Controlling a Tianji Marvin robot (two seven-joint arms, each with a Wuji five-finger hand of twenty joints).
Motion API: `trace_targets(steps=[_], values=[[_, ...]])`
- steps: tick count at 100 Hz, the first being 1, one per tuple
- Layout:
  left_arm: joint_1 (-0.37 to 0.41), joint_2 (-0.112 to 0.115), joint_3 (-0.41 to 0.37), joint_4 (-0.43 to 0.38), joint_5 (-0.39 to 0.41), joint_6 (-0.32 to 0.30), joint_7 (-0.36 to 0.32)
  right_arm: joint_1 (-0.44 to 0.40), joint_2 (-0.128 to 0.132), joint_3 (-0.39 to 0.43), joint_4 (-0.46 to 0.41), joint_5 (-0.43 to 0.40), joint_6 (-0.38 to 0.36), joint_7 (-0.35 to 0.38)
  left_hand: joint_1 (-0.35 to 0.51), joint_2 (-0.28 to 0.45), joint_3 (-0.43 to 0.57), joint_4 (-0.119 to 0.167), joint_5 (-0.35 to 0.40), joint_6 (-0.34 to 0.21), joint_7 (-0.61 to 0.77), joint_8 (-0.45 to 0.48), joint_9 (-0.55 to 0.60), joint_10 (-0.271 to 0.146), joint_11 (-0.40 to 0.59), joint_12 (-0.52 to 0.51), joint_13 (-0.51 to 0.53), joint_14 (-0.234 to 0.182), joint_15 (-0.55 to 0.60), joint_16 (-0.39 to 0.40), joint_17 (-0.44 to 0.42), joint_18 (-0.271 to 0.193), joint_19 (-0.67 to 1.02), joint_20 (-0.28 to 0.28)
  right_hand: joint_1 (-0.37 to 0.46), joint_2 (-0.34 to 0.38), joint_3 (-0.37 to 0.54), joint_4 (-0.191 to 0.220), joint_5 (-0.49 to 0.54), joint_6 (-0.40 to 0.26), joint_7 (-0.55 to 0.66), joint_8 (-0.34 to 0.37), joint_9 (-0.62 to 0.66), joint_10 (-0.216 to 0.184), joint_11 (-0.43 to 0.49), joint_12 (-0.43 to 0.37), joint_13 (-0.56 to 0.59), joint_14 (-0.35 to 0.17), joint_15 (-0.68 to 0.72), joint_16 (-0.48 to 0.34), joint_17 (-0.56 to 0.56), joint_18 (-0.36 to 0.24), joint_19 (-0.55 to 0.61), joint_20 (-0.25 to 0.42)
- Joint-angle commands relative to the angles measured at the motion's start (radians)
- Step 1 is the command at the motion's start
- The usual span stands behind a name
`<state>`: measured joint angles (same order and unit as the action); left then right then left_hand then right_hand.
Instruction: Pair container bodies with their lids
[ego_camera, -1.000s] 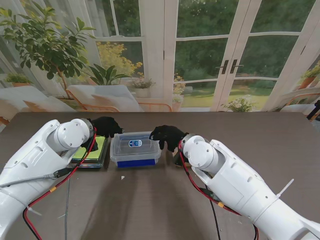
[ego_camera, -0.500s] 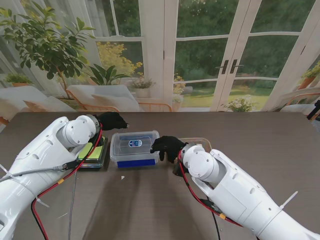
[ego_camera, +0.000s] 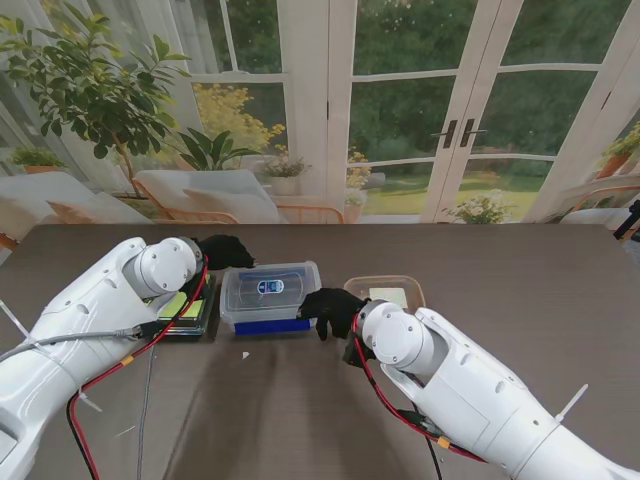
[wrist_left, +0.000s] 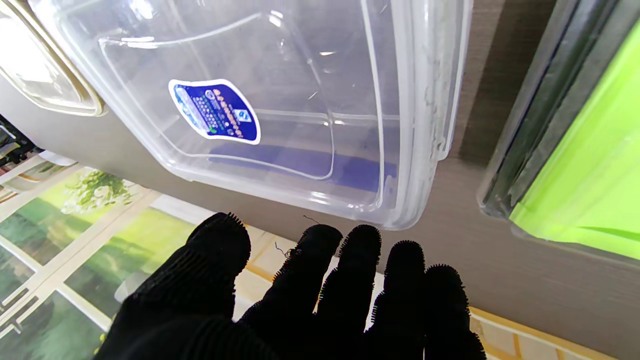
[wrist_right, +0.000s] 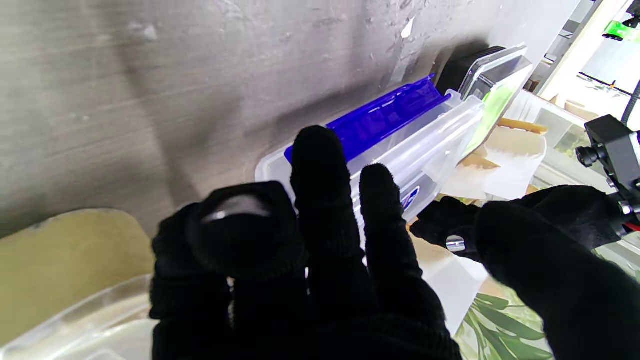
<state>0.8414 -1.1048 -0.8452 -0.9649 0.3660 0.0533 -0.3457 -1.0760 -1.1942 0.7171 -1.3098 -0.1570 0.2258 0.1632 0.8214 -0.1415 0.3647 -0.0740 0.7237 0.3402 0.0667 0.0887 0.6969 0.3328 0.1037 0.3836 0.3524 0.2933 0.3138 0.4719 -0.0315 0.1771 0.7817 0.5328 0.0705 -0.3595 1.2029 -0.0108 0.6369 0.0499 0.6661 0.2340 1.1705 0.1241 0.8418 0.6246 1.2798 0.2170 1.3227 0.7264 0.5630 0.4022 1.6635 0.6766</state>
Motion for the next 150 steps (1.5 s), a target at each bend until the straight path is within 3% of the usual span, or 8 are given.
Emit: trace_targets(steps=[1, 41, 77, 150], values=[[-0.005, -0.008, 0.006, 0.008, -0.004, 0.001, -0.027, -0.009, -0.003, -0.004, 0.001, 0.003, 0.002, 0.018, -0.002, 0.022, -0.009, 0.012, -0.017, -0.011, -0.016, -0.006, -0.018, -0.017, -0.004, -0.012, -0.027, -0.01, -0.017, -0.014, -0.03, -0.049, -0.022, -0.013, -0.016, -0.007, -0.006, -0.023, -0.013, 0.002, 0.016, 0.012, 0.045, 0.007, 0.028, 0.022, 0.025, 0.004, 0.04, 0.021, 0.409, 0.04, 0.057, 0.023], [-0.008, 0.003, 0.047, 0.003, -0.011, 0.014, -0.083, 0.017, -0.016, -0.042, 0.051, 0.032, -0.004, 0.03, -0.001, 0.034, -0.036, 0.014, -0.031, 0.006, -0.019, -0.009, 0.009, -0.001, 0.042, 0.078, -0.029, 0.023, 0.057, 0.063, -0.032, -0.043, -0.039, 0.001, -0.017, -0.001, -0.007, -0.023, -0.029, 0.011, 0.01, 0.009, 0.072, 0.005, 0.048, 0.051, 0.025, -0.008, 0.092, 0.044, 0.435, 0.043, 0.08, 0.014], [0.056, 0.038, -0.014, -0.091, 0.031, 0.04, -0.147, 0.052, -0.036, -0.075, 0.112, 0.049, -0.013, 0.03, 0.003, 0.037, -0.045, 0.015, -0.017, 0.014, -0.014, -0.008, 0.027, 0.003, 0.042, 0.106, -0.021, 0.029, 0.062, 0.076, -0.033, -0.041, -0.032, 0.02, -0.017, 0.004, -0.006, -0.021, -0.081, 0.023, 0.014, 0.012, 0.075, 0.003, 0.05, 0.058, 0.025, -0.013, 0.108, 0.051, 0.441, 0.046, 0.084, 0.008], [0.216, 0.094, -0.151, -0.32, 0.1, 0.07, -0.282, 0.046, -0.023, -0.058, 0.096, 0.032, -0.011, 0.037, 0.012, 0.047, -0.074, 0.016, 0.011, 0.016, -0.005, -0.004, 0.044, 0.001, 0.036, 0.101, -0.018, 0.024, 0.042, 0.066, -0.031, -0.043, -0.048, 0.023, -0.017, 0.009, -0.007, -0.021, -0.083, 0.028, 0.022, 0.014, 0.077, 0.002, 0.051, 0.058, 0.025, -0.011, 0.114, 0.054, 0.445, 0.048, 0.086, 0.003]])
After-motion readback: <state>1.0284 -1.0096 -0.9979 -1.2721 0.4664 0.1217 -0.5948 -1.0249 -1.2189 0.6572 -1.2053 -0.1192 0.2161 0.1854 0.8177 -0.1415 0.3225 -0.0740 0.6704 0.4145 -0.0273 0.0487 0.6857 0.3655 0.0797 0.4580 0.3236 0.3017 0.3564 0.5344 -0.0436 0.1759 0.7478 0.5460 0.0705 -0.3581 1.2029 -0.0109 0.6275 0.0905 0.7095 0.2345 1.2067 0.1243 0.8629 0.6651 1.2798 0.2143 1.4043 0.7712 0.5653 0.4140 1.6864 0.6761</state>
